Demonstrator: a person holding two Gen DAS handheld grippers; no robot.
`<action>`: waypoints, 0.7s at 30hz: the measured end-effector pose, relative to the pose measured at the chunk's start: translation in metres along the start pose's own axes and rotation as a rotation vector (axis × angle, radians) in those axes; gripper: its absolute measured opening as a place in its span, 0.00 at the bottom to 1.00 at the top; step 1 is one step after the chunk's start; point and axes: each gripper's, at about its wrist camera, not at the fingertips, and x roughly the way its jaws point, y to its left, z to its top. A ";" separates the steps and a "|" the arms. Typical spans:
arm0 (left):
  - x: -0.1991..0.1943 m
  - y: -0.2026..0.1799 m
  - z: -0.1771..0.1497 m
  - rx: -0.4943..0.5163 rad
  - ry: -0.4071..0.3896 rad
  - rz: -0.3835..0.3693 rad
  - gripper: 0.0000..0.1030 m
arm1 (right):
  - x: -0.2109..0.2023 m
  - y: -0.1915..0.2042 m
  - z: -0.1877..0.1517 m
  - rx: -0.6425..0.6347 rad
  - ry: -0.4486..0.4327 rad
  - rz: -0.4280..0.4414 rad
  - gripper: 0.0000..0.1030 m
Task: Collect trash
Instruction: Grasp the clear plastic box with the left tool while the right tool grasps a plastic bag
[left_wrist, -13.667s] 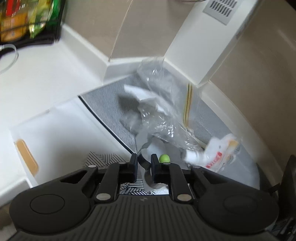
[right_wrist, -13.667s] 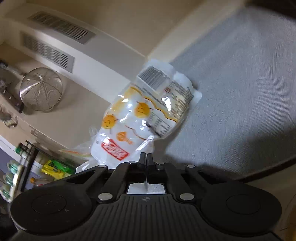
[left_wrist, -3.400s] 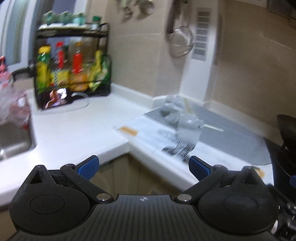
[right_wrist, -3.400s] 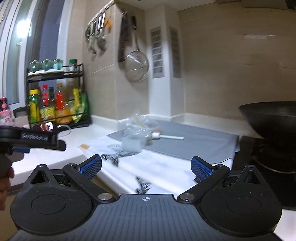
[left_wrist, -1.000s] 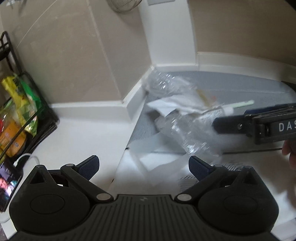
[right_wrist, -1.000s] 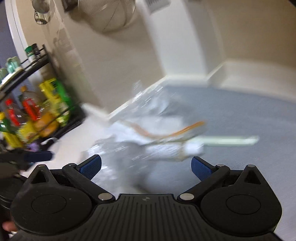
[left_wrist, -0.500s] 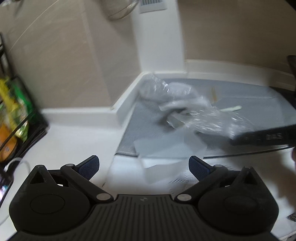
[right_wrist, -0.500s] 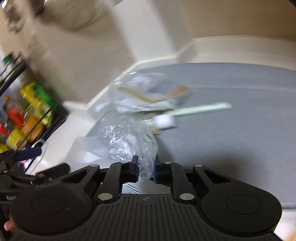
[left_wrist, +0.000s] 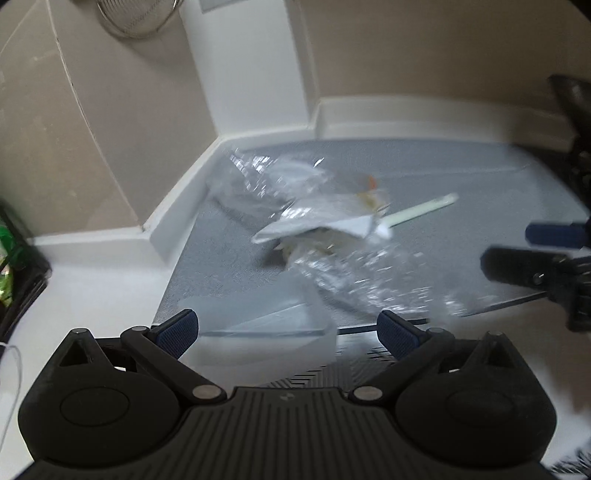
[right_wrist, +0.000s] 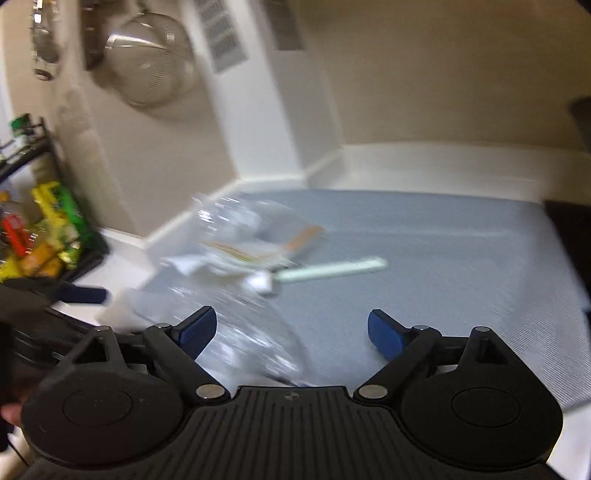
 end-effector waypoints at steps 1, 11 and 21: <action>0.005 0.000 0.000 -0.004 0.016 0.021 1.00 | 0.007 0.004 0.003 -0.008 0.005 0.018 0.89; 0.007 0.033 -0.018 -0.055 0.033 0.061 0.34 | 0.068 0.026 -0.005 -0.051 0.152 0.035 0.05; -0.026 0.053 -0.028 -0.170 -0.012 0.004 0.00 | -0.033 -0.008 0.003 0.030 -0.060 -0.044 0.05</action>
